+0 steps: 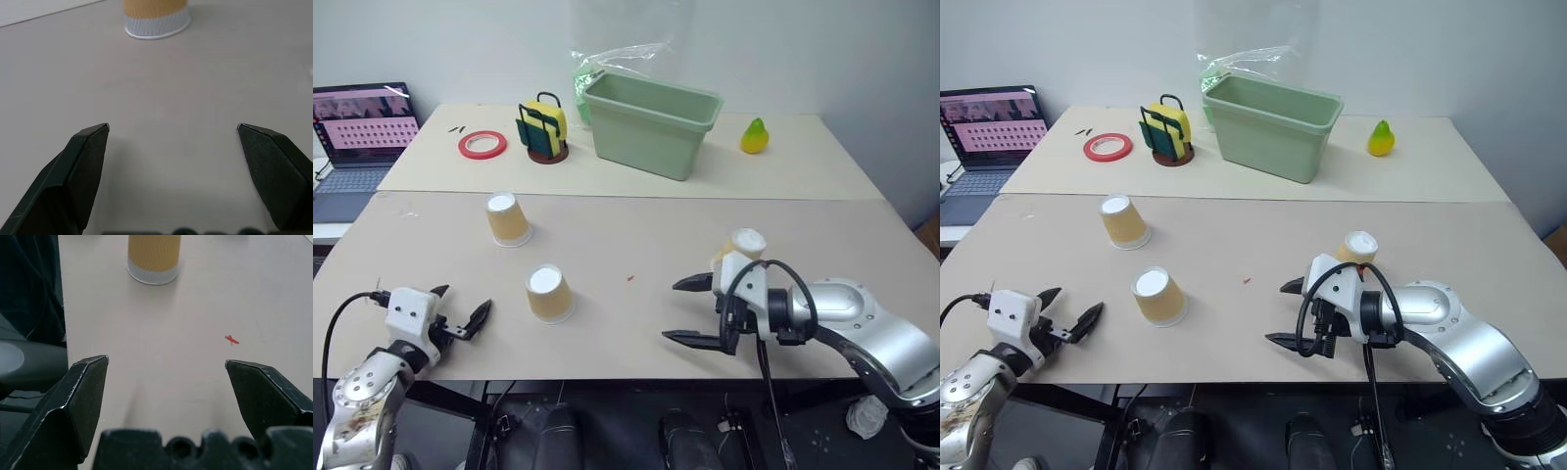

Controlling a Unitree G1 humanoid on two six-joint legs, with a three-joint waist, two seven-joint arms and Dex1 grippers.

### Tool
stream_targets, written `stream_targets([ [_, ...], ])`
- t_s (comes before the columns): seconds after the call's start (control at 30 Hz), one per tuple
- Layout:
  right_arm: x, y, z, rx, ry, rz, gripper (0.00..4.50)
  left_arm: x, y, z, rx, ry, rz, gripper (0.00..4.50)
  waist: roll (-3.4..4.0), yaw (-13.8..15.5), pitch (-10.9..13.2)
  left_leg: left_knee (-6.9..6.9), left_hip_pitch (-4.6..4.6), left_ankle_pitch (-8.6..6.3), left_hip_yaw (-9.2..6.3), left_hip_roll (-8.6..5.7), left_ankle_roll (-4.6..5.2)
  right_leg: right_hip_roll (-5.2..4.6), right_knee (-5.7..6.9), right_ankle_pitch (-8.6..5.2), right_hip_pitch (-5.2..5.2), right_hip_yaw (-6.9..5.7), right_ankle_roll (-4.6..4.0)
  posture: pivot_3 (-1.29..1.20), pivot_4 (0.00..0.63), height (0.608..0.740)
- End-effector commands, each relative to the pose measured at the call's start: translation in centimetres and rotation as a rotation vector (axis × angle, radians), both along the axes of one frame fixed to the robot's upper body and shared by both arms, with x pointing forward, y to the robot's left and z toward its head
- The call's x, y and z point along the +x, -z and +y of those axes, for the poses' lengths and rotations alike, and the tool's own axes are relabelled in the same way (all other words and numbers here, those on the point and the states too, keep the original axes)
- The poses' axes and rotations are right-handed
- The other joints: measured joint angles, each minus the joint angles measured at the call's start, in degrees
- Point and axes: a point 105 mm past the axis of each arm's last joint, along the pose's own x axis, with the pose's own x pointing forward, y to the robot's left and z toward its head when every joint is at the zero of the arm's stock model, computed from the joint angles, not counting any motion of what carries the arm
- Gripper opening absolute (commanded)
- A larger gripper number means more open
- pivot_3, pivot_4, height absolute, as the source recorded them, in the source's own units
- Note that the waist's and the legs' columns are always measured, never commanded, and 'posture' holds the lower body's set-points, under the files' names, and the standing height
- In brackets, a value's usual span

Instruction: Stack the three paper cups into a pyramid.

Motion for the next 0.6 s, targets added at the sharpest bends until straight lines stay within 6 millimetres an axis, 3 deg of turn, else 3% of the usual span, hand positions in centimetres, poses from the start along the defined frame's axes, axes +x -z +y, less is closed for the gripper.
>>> stream_targets([
  [0.03, 0.5, -1.0, 0.1, 0.015, -0.005, -0.065, 4.48, 0.0, -1.9, -4.1, -0.018, 0.205, -0.023, 4.5, 0.0, 0.5, 0.0, 0.02, -0.03, -0.02, 0.01, 0.0, -0.04, 0.0, -0.01, 0.0, -0.01, 0.0, 0.01, 0.0, 0.15, 0.656],
  [0.37, -0.1, -1.1, 0.0, 0.023, 0.008, -0.065, 4.48, 1.0, -4.4, -10.1, -0.084, 0.464, -0.038, 4.5, -0.02, 1.0, 0.0, 0.04, -0.11, 0.16, -0.02, 0.0, 0.43, 0.04, 0.04, -0.07, -0.04, 0.0, 0.04, 0.0, 0.15, 0.656],
  [0.6, 0.0, -1.4, 0.0, 0.03, 0.03, -0.075, 4.48, 2.0, -5.5, -11.4, -0.118, 0.51, -0.051, 4.5, -0.02, 1.0, 0.0, 0.07, -0.08, 0.16, -0.04, 0.0, 0.44, 0.06, 0.04, -0.1, -0.01, 0.0, 0.1, 0.0, 0.15, 0.656],
])
